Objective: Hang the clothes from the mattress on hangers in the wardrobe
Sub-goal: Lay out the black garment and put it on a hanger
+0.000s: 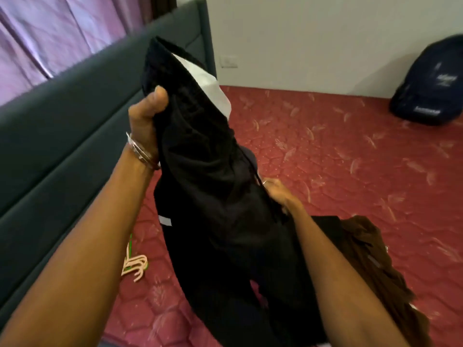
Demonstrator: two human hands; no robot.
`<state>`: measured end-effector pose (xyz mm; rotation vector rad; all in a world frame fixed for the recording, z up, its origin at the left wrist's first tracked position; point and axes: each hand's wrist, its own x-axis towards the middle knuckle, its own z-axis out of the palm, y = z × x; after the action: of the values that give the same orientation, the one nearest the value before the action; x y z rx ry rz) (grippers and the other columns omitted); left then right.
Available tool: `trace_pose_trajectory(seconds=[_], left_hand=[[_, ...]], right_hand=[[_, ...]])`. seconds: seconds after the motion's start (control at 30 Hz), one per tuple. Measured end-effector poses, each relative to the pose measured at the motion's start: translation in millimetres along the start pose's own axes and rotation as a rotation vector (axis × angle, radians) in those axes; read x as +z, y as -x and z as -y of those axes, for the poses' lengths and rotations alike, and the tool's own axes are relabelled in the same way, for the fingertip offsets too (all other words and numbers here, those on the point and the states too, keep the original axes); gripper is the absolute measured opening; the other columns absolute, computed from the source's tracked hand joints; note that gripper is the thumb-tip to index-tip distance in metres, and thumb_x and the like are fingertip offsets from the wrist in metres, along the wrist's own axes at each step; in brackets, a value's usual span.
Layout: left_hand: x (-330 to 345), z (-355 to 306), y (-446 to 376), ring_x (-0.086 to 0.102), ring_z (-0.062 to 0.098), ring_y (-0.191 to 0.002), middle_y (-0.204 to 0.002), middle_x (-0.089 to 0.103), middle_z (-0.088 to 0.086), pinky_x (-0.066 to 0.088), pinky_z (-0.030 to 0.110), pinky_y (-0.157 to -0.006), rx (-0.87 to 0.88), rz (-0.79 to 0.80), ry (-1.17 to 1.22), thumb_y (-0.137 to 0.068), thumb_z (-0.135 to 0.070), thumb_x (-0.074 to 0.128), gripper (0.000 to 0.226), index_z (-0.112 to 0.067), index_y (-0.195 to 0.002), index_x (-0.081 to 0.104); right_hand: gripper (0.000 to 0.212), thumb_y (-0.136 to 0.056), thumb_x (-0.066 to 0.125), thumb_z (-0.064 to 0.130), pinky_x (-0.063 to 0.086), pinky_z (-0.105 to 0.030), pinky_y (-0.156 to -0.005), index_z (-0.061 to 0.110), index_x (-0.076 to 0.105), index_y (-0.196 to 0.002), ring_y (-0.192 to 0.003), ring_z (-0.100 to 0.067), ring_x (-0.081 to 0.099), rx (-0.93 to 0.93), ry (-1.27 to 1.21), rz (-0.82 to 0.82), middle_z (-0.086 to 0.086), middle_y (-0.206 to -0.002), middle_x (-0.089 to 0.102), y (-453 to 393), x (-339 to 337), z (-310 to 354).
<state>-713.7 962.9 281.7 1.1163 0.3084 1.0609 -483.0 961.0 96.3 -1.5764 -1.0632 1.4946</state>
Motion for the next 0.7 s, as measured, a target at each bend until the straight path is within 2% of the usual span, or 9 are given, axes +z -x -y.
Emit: trace_pose_trajectory(seconds=[0.1,0.17,0.27,0.37,0.47,0.53,0.57,0.63,0.7], left_hand=[[-8,-32,4,0.07,0.019,-0.084,-0.087,0.074,0.005,0.055,0.03,-0.081,0.044,-0.125,-0.056,-0.043,-0.033,0.09,0.049,-0.008,-0.083,0.077],[-24,-53,17,0.071,0.02,-0.079,-0.084,0.074,0.007,0.056,0.03,-0.074,0.04,-0.228,-0.115,-0.038,-0.029,0.091,0.049,-0.007,-0.079,0.077],[-55,-71,40,0.071,0.018,-0.075,-0.082,0.074,0.005,0.057,0.029,-0.07,0.031,-0.336,-0.257,-0.053,-0.022,0.086,0.031,-0.012,-0.081,0.077],[-90,-84,66,0.068,0.012,-0.079,-0.081,0.074,-0.005,0.055,0.023,-0.069,0.008,-0.476,-0.63,-0.037,-0.045,0.091,0.056,-0.015,-0.082,0.075],[-118,-94,84,0.062,0.009,-0.091,-0.094,0.069,-0.009,0.051,0.023,-0.079,-0.152,-0.559,-1.128,-0.038,-0.049,0.09,0.075,-0.018,-0.101,0.063],[-129,-94,92,0.057,0.007,-0.098,-0.105,0.063,-0.009,0.045,0.027,-0.09,-0.081,-0.631,-1.246,-0.056,-0.036,0.09,0.066,-0.029,-0.11,0.053],[-133,-91,93,0.057,0.002,-0.095,-0.102,0.064,-0.015,0.045,0.028,-0.09,-0.007,-0.651,-1.242,-0.062,-0.032,0.088,0.056,-0.038,-0.106,0.055],[-138,-86,91,0.055,-0.01,-0.073,-0.075,0.065,-0.025,0.048,0.028,-0.078,0.112,-0.69,-1.213,-0.068,-0.03,0.084,0.027,-0.044,-0.082,0.065],[-142,-85,87,0.049,-0.004,-0.062,-0.059,0.058,-0.019,0.045,0.03,-0.067,0.177,-0.756,-1.149,-0.072,-0.027,0.081,0.018,-0.037,-0.067,0.067]], right_hand=[[0.043,-0.097,0.048,0.039,0.042,-0.014,-0.047,0.016,0.055,-0.061,-0.045,-0.002,0.052,0.003,-0.252,0.153,0.007,-0.048,0.055,6,36,26],[0.039,-0.08,0.065,0.052,0.05,-0.024,-0.063,0.014,0.065,-0.075,-0.063,-0.013,0.057,-0.066,-0.388,0.211,-0.007,-0.067,0.059,10,56,47],[0.036,-0.077,0.068,0.034,0.058,-0.032,-0.076,0.004,0.066,-0.098,-0.079,-0.02,0.069,-0.206,-0.531,0.114,-0.01,-0.09,0.072,5,53,73],[0.066,-0.06,0.086,0.03,0.055,-0.042,-0.089,-0.004,0.062,-0.111,-0.097,-0.028,0.067,-0.256,-0.685,0.034,-0.017,-0.107,0.069,8,32,97],[0.064,-0.044,0.087,0.023,0.058,-0.035,-0.075,-0.004,0.066,-0.098,-0.084,-0.025,0.069,-0.324,-0.59,-0.012,-0.016,-0.094,0.072,20,5,117],[0.055,-0.045,0.085,0.021,0.058,-0.032,-0.071,-0.001,0.069,-0.093,-0.081,-0.024,0.07,-0.329,-0.536,0.021,-0.013,-0.089,0.073,28,-9,129],[0.051,-0.045,0.085,0.021,0.058,-0.031,-0.07,0.0,0.072,-0.09,-0.082,-0.023,0.07,-0.32,-0.512,0.054,-0.013,-0.09,0.073,31,-13,132],[0.051,-0.043,0.089,0.022,0.058,-0.03,-0.07,0.002,0.075,-0.087,-0.081,-0.023,0.071,-0.305,-0.435,0.102,-0.013,-0.091,0.073,35,-18,136],[0.058,-0.043,0.091,0.019,0.058,-0.031,-0.068,-0.001,0.071,-0.093,-0.08,-0.026,0.069,-0.298,-0.354,0.067,-0.014,-0.091,0.073,39,-22,138]])
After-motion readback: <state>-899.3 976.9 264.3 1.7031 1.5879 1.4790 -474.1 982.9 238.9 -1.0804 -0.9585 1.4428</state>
